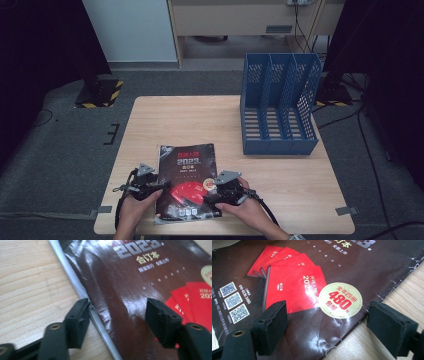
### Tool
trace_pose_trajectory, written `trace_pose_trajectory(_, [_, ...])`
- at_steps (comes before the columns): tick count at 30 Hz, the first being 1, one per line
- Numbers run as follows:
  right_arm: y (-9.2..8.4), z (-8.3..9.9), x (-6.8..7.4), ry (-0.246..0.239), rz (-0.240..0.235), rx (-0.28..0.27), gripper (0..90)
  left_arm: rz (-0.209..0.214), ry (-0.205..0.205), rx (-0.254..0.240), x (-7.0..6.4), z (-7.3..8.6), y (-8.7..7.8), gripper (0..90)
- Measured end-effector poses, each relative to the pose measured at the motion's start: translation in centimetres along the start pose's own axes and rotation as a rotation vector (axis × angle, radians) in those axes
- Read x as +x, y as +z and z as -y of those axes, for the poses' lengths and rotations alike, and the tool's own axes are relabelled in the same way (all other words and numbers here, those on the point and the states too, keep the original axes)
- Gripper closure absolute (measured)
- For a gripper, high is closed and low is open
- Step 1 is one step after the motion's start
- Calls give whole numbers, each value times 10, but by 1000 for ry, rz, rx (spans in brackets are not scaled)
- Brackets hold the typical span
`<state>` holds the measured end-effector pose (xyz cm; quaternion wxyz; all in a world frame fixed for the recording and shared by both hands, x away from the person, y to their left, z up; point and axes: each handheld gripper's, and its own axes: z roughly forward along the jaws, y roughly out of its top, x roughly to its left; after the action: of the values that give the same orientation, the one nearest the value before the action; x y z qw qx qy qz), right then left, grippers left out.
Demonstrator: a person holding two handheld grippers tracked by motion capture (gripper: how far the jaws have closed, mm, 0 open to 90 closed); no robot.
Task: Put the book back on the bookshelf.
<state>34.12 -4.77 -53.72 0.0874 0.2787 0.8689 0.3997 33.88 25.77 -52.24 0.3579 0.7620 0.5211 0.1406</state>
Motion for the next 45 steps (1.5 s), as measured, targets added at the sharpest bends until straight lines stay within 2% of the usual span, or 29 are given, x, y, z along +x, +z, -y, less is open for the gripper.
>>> trace_pose_trajectory(1, [0, 0, 0, 0, 0, 0, 170, 10, -19, -11, 1, 0, -2, 409])
trace_pose_trajectory(4, [0, 0, 0, -2, 0, 0, 170, 23, -21, -28, 1, 0, -6, 473])
trace_pose_trajectory(6, [0, 0, 0, -2, 0, 0, 170, 35, -23, -32, 0, 0, -7, 471])
trace_pose_trajectory(7, [0, 0, 0, -2, -1, 0, 170, 60, -18, -32, -2, 1, -9, 471])
trace_pose_trajectory(10, [0, 0, 0, -2, -3, 0, 170, 54, -10, -21, -3, 1, -10, 471])
trace_pose_trajectory(12, [-1, 1, 0, -4, -5, 1, 170, 87, -28, -33, -3, 2, -11, 479])
trace_pose_trajectory(14, [-1, 1, 0, -3, -5, 0, 170, 94, -26, -31, -3, 2, -11, 488])
trace_pose_trajectory(15, [-1, 1, 0, -3, -6, 0, 170, 121, -24, -33, -4, 2, -14, 488])
trace_pose_trajectory(16, [-1, 1, 1, -3, -6, -1, 170, 121, -24, -33, -4, 2, -14, 487])
trace_pose_trajectory(17, [-1, 1, 1, -3, -6, -1, 170, 145, -23, -34, -6, 2, -15, 487])
trace_pose_trajectory(18, [-1, 1, 1, -4, -7, 0, 170, 174, -10, -14, -11, 2, -16, 484])
trace_pose_trajectory(19, [-1, 1, 1, -5, -6, -2, 169, 171, 5, 8, -14, 2, -14, 482])
trace_pose_trajectory(21, [-1, 1, 1, -6, -7, -2, 169, 131, 34, 27, -18, 1, -10, 457])
trace_pose_trajectory(24, [-1, 1, 1, -7, -9, -1, 169, 126, 30, 18, -17, -1, -5, 456])
trace_pose_trajectory(25, [-1, 2, 1, -10, -10, -1, 169, 138, 22, 10, -17, -4, 0, 462])
trace_pose_trajectory(26, [-1, 1, 1, -9, -9, -2, 169, 145, 25, 12, -18, -5, 4, 466])
trace_pose_trajectory(31, [-1, 1, 1, -11, -9, 1, 169, 122, 47, 6, -23, -9, 9, 478])
trace_pose_trajectory(34, [-1, 1, 1, -10, -8, 1, 169, 125, 40, 7, -22, -9, 11, 528])
trace_pose_trajectory(36, [-1, 1, 1, -7, -7, 0, 168, 134, 22, 12, -21, -8, 10, 617])
trace_pose_trajectory(38, [-1, 1, 1, -5, -10, -2, 160, 127, 8, 26, -21, -9, 10, 713])
trace_pose_trajectory(42, [-1, 1, -1, -1, -9, 0, 161, 125, 26, 28, -24, -11, 10, 861])
trace_pose_trajectory(45, [-1, 0, -4, 4, -13, 0, 160, 140, 40, -27, -27, -14, 1, 898])
